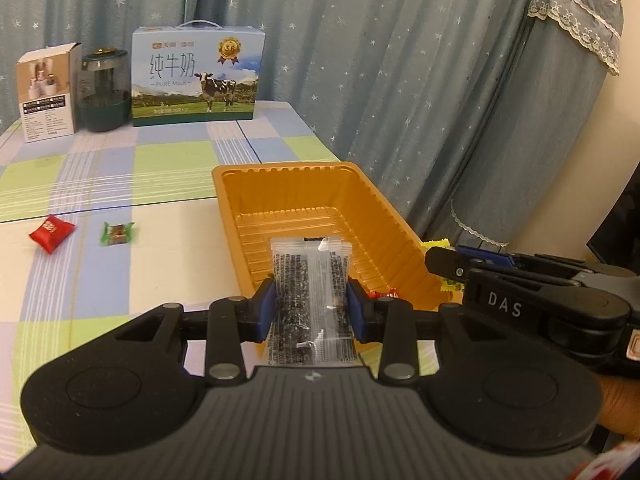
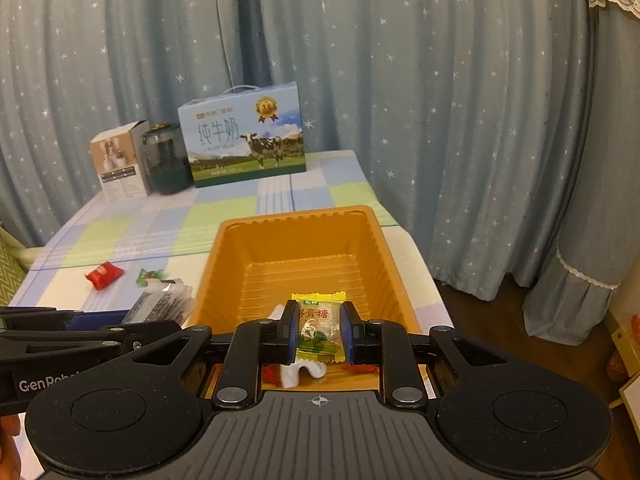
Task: Organize snacks
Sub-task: 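Carry the seaweed packet and yellow candy over the orange tray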
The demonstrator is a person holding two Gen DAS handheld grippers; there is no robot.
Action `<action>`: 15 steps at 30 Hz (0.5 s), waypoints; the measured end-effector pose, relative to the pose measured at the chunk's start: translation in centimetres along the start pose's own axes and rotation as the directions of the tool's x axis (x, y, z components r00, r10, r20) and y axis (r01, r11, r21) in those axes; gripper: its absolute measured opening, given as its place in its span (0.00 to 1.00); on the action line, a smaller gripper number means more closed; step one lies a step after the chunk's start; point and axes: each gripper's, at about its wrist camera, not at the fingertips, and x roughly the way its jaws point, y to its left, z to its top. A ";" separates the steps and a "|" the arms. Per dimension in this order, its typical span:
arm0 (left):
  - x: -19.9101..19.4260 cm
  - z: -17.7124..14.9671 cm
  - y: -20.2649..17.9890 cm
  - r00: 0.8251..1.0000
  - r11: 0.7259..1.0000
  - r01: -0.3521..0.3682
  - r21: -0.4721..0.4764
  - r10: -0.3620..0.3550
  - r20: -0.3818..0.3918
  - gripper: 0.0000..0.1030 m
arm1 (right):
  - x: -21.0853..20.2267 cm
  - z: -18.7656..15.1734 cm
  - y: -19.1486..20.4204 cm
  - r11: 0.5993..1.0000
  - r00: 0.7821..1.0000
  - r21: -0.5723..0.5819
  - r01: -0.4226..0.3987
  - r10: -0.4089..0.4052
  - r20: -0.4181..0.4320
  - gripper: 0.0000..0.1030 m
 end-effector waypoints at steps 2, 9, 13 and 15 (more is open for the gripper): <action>1.0 0.3 -0.1 1.000 1.000 0.000 0.000 0.000 -0.009 0.33 | 0.7 0.2 -0.3 1.000 1.000 -0.007 -0.002 0.001 -0.004 0.21; 4.1 1.3 0.0 1.000 1.000 0.003 -0.010 -0.003 -0.027 0.33 | 3.5 0.9 -1.3 1.000 1.000 -0.009 -0.001 0.000 -0.031 0.21; 5.6 2.0 0.1 0.999 1.000 0.002 -0.012 -0.003 -0.034 0.33 | 4.9 1.2 -1.8 1.000 0.999 0.000 0.001 -0.001 -0.043 0.21; 6.3 2.3 0.0 0.999 1.000 0.001 -0.005 -0.002 -0.037 0.33 | 5.6 1.4 -2.0 1.000 0.999 0.007 0.002 -0.001 -0.049 0.21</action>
